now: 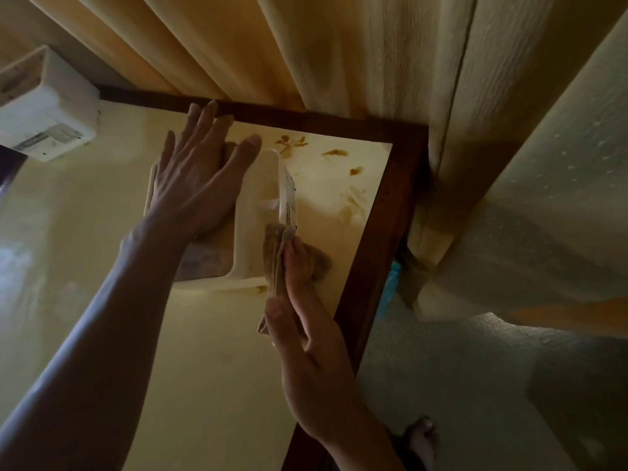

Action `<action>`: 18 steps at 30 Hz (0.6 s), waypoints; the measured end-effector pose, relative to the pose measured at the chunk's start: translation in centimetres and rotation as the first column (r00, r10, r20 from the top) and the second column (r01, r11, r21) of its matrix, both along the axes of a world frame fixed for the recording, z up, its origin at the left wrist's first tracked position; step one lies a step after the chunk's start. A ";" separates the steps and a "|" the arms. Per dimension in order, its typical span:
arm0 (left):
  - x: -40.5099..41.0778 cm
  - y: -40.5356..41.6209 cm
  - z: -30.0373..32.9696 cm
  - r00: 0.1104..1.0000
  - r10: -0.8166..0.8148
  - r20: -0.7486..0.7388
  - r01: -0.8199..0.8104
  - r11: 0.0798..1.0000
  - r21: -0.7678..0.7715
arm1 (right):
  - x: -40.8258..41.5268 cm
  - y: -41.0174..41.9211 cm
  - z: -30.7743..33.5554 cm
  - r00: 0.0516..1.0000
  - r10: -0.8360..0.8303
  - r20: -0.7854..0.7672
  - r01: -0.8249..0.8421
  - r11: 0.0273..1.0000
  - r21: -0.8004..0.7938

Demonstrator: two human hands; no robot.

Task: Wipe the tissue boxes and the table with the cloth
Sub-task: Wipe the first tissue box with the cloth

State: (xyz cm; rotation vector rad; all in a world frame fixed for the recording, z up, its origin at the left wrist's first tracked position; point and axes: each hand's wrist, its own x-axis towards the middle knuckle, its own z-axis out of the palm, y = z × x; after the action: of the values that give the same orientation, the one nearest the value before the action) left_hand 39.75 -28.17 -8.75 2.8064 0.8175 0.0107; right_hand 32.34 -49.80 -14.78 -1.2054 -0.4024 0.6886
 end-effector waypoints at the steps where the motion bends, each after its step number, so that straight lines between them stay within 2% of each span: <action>1: -0.1 -0.1 -0.3 1.000 0.014 -0.003 -0.014 1.000 0.017 | 0.2 0.0 0.3 0.999 0.039 -0.002 -0.039 0.999 -0.006; 4: -0.1 -0.4 -0.7 1.000 0.026 0.015 -0.026 0.998 0.050 | 0.6 0.1 0.8 0.995 0.104 0.007 -0.104 0.994 -0.038; 12: -0.1 -0.6 -0.7 0.999 0.026 0.034 -0.027 0.998 0.049 | 2.6 2.3 0.0 0.995 0.094 0.014 -0.093 0.994 -0.051; 15: -0.2 -0.5 -0.6 1.000 0.008 0.028 -0.009 0.999 0.036 | 4.8 3.9 -0.1 0.998 0.055 0.033 -0.056 0.998 0.034; 18: -0.3 -0.8 -0.7 0.999 -0.011 0.037 0.010 1.000 0.021 | 7.7 6.2 -0.4 0.998 0.047 0.033 -0.048 0.998 0.031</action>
State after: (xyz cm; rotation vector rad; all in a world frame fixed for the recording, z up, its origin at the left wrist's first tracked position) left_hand 39.48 -28.93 -9.40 2.8213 0.7992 0.0699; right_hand 40.05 -43.63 -15.21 -1.1814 -0.4689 0.7020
